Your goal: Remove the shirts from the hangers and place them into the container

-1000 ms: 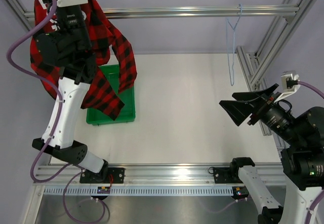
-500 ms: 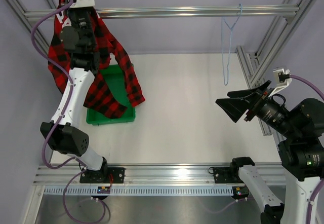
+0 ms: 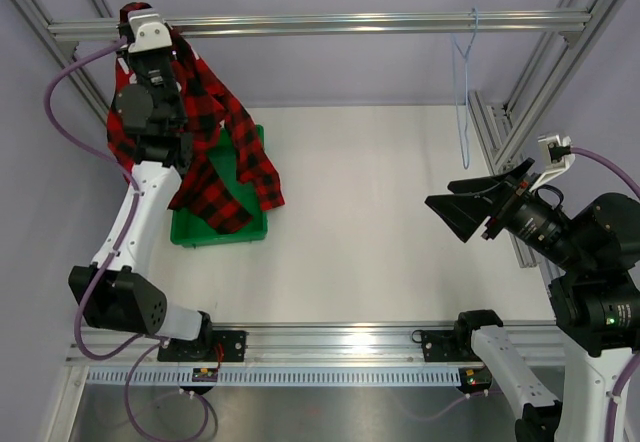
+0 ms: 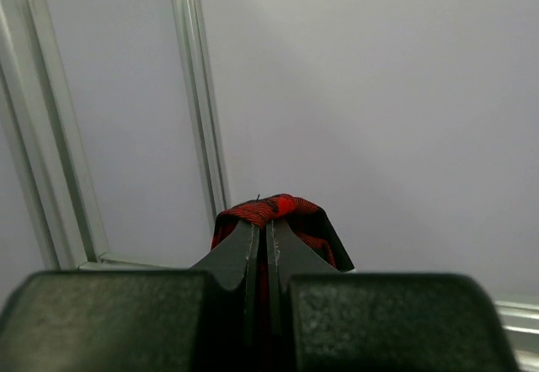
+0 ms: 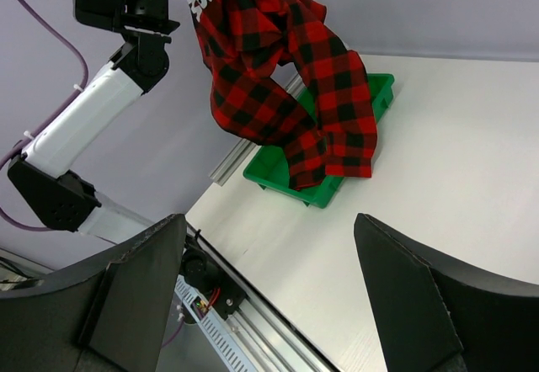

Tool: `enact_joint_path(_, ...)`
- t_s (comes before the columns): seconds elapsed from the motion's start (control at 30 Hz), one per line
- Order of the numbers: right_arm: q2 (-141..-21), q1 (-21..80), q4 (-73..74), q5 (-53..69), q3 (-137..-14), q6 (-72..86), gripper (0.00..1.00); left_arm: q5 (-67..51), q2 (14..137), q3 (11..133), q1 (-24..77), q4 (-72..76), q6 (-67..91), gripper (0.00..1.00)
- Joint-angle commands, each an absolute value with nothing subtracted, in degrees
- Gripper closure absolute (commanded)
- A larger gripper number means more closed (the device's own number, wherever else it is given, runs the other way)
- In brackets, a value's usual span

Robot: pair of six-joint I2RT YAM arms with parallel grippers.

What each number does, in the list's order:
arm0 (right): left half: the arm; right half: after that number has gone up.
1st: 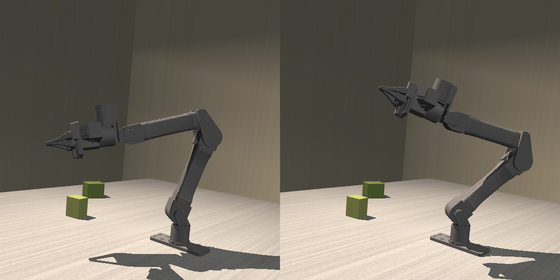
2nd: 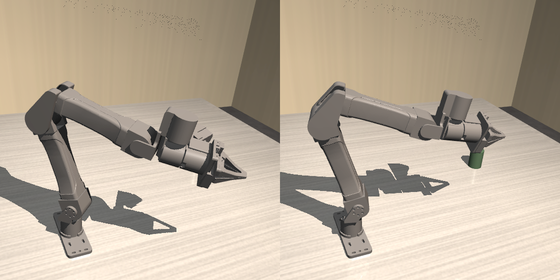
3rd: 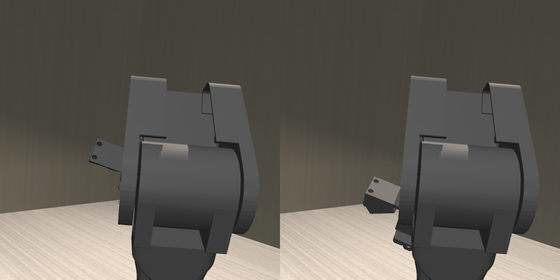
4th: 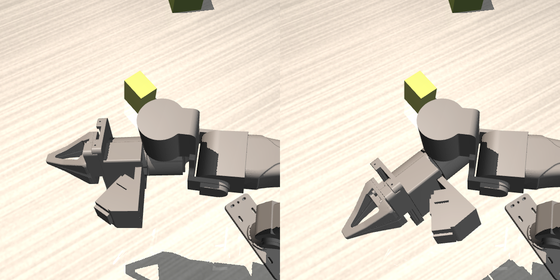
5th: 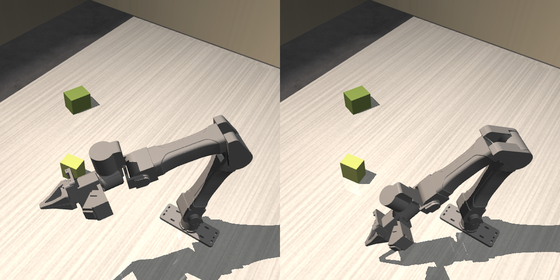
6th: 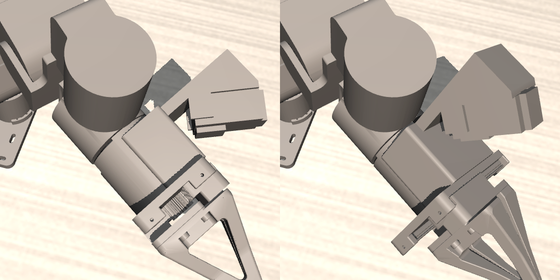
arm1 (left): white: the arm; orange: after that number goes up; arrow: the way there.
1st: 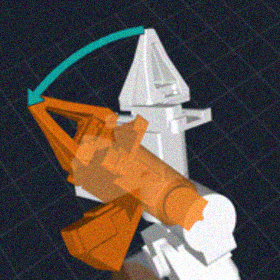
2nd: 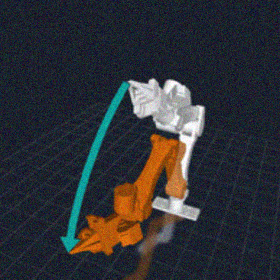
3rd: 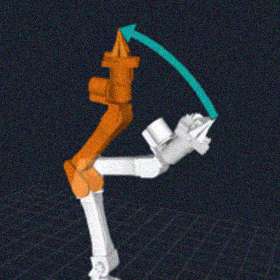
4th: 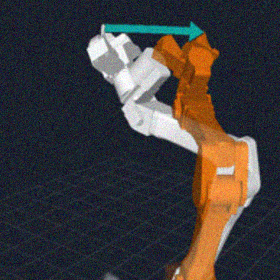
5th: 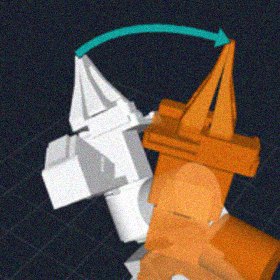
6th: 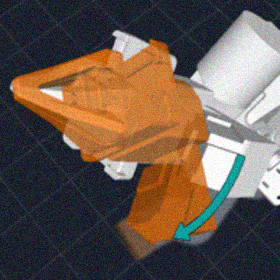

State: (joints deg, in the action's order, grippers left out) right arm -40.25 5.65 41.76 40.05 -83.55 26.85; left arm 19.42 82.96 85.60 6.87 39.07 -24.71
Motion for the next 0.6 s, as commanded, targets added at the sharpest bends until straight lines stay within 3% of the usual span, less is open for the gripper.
enact_joint_path(0.0,-40.1,6.3,40.3,41.4,-83.4,27.9,0.1,21.0,77.1,82.0,6.6,48.2,-21.7,1.0)
enact_joint_path(0.57,-38.8,6.4,40.4,42.0,-83.4,28.6,0.1,23.2,65.5,63.3,6.6,48.5,-10.7,1.0)
